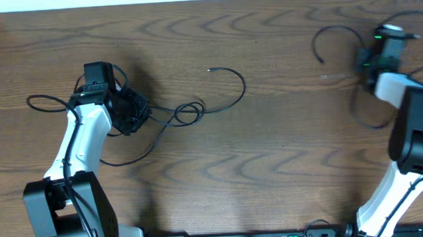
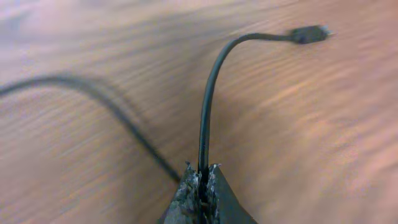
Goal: Untangle cables
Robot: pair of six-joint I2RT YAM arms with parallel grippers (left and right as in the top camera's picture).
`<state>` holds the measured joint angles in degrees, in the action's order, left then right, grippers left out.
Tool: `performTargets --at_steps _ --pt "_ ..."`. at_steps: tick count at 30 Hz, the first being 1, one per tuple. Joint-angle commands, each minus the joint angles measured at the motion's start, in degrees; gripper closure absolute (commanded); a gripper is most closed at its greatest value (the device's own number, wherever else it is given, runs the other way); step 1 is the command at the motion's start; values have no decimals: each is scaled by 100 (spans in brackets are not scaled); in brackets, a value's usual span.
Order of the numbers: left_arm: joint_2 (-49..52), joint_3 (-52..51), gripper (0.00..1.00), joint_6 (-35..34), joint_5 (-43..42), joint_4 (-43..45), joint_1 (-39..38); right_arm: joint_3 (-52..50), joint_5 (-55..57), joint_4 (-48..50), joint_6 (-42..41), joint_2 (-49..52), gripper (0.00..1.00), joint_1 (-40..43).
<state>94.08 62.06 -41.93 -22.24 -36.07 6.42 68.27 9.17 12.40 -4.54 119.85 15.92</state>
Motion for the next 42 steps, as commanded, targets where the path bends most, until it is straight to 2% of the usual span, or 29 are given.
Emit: performTargets --at_steps 1,6,14,21,22,24,25,26,31,35,42 --pt "22 4 89 35 -24 -35 -9 428 -140 79 -186 225 99 431" --pt "22 4 92 35 -24 -35 -9 1480 -160 -391 -184 741 99 662" --pt "22 4 92 35 -26 -37 -15 3801 35 -1709 -369 1637 99 863" --pt "22 4 92 35 -24 -35 -107 5051 33 -2540 -295 1751 98 992" --pt "22 4 92 33 -24 -35 -122 5165 35 -2728 -236 1751 88 1003" --pt "22 4 92 33 -24 -35 -144 5309 31 -3036 -157 1740 48 1019" --pt "22 4 92 35 -24 -33 -153 5351 26 -3169 -160 1729 34 1025" --pt "22 4 92 35 -24 -35 -153 5377 -28 -3303 -160 1705 1 1025" --pt "22 4 92 39 -175 -42 -173 5377 -1038 -3888 -164 1412 1 946" --pt "22 4 92 909 -1362 317 -269 5377 -2505 -4437 -166 1169 1 793" --pt "20 4 92 1058 -1604 1362 -1292 5377 -4664 -5274 -516 994 1 450"
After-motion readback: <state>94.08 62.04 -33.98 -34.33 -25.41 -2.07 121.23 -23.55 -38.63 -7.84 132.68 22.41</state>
